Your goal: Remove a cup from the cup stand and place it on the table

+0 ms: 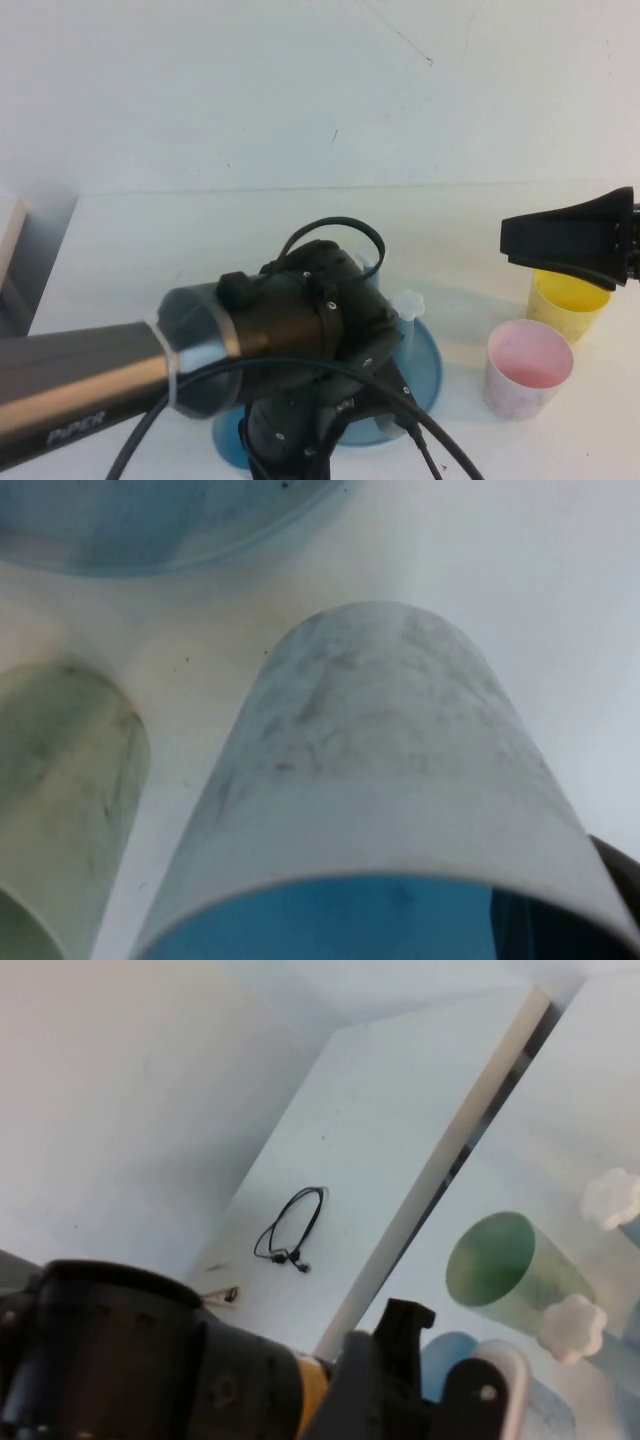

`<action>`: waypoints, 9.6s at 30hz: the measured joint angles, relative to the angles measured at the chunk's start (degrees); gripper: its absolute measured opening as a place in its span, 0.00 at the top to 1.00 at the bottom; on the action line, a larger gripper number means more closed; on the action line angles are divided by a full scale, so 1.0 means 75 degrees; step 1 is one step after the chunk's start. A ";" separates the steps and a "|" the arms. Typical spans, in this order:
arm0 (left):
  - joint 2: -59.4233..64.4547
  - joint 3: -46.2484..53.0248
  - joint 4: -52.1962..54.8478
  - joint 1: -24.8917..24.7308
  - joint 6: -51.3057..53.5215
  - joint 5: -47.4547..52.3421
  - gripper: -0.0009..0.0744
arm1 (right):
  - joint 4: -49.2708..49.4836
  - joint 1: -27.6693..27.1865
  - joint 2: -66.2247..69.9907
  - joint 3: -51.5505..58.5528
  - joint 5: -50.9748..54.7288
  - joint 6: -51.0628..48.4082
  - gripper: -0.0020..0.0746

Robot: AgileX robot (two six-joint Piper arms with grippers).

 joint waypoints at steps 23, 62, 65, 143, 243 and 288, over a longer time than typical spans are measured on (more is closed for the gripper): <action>0.0620 0.0000 -0.0836 0.1167 0.0818 -0.0053 0.90 | -0.0194 0.0000 0.0000 0.0000 0.0015 0.0000 0.10; -0.4295 -0.0391 -0.2521 0.1167 0.0238 -0.0097 0.97 | -0.0020 0.0000 -0.1658 0.0000 0.0044 -0.0203 0.36; -0.5749 0.0292 -0.2539 0.1167 -0.0033 -0.1066 0.98 | -0.0012 0.0000 -0.2717 0.0000 0.0109 -0.0236 0.53; -1.2542 0.7456 -0.0704 0.1179 -0.4208 -0.5048 0.99 | -0.6481 -0.0021 -0.9165 0.4452 -0.7994 -0.0569 0.92; -1.3259 0.9440 -0.1231 0.7148 -0.2580 -0.6855 0.99 | -1.2989 -0.0686 -1.0830 0.6386 -0.6186 0.7475 0.92; -1.3259 0.9426 -0.1573 0.7160 -0.2568 -0.6841 0.99 | -1.2989 -0.0686 -1.0830 0.6386 -0.6186 0.7475 0.92</action>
